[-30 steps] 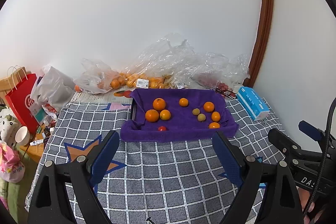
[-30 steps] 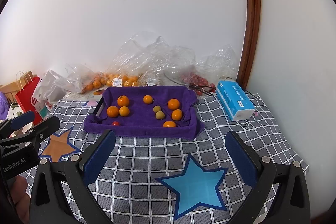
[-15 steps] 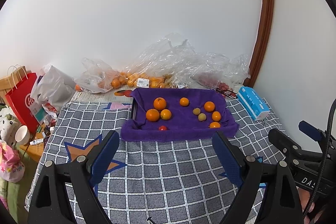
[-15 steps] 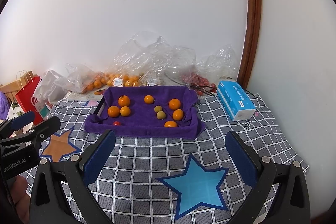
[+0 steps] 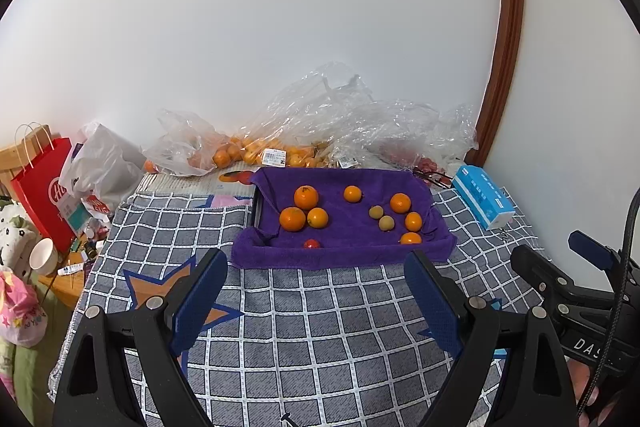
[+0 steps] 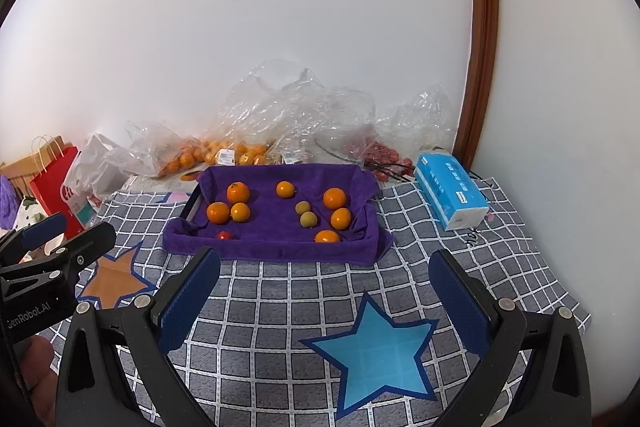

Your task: Organize fruits

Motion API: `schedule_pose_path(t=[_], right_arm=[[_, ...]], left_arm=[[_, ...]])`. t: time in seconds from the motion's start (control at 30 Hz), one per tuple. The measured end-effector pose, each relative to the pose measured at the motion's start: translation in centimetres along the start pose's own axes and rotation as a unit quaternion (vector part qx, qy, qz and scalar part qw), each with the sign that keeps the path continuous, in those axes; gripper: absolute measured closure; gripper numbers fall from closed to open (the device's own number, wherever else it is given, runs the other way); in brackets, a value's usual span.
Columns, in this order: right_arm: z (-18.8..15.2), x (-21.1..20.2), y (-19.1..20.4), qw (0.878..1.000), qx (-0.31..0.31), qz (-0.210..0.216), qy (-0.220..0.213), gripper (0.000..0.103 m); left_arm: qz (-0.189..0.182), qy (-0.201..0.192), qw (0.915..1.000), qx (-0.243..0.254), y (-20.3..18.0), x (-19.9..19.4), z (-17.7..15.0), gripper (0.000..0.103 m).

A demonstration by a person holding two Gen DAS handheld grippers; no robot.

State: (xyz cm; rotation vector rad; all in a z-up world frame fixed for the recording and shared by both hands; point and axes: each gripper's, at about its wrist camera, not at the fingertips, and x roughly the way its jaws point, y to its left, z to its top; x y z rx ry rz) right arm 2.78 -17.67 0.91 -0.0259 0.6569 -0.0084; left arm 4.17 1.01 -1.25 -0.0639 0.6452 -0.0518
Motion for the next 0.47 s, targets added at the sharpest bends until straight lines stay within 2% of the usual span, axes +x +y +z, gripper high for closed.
schedule_pose_path(t=[0.47], right_arm=[[-0.11, 0.08, 0.30, 1.000, -0.002, 0.002, 0.000, 0.000]], left_arm=[[0.004, 0.003, 1.0000, 0.001, 0.10, 0.32, -0.01, 0.013]])
